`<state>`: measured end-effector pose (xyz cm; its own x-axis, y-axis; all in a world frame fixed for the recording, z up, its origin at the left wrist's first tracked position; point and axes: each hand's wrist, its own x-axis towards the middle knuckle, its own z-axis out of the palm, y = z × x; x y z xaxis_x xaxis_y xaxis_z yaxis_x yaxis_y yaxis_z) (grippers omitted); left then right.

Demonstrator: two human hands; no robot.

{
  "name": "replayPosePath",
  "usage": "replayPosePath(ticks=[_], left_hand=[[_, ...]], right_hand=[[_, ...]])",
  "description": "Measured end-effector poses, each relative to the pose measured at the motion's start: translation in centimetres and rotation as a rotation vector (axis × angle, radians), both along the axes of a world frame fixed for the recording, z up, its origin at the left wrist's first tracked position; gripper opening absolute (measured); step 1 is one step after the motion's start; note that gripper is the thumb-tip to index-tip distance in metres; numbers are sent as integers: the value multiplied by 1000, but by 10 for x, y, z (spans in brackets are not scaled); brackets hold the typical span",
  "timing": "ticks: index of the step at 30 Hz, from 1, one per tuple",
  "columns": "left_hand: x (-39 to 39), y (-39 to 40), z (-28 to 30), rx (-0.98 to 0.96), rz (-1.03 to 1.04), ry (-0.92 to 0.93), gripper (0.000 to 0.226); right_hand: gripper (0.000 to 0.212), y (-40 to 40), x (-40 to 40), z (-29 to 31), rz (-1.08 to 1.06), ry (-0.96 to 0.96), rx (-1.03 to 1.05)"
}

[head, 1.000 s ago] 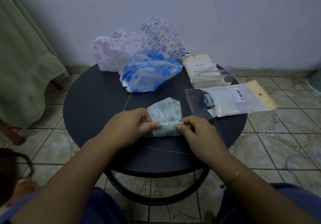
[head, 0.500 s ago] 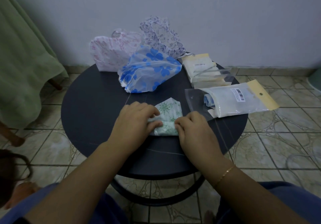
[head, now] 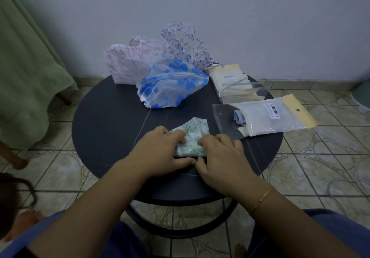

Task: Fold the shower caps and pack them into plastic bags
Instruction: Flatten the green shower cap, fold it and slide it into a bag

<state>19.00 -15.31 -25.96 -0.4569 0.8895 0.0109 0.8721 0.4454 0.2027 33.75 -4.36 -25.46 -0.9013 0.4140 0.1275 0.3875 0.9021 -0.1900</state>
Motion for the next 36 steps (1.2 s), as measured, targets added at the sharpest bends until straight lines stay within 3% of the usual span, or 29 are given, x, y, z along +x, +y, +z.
replayPosePath(ticks=[7,12,18,24,29,31,36], left_hand=[[4,-5,24,-18,-104,12,47],[1,-5,24,-31,-106,66,51],[4,-1,20,167,53,73,48],[2,6,9,335,121,170,52],[6,10,3,436,131,247,37],[6,11,5,415,108,254,38],[3,7,12,225,73,215,67]], right_hand=[[37,11,7,10,67,51,-118],[31,16,1,10,43,89,-274],[17,18,-7,1,-133,345,-573],[4,14,-14,-3,-149,354,-389],[20,4,-15,-2,-154,285,-144],[25,2,-14,-4,-156,242,-105],[38,4,-8,0,-104,134,-73]])
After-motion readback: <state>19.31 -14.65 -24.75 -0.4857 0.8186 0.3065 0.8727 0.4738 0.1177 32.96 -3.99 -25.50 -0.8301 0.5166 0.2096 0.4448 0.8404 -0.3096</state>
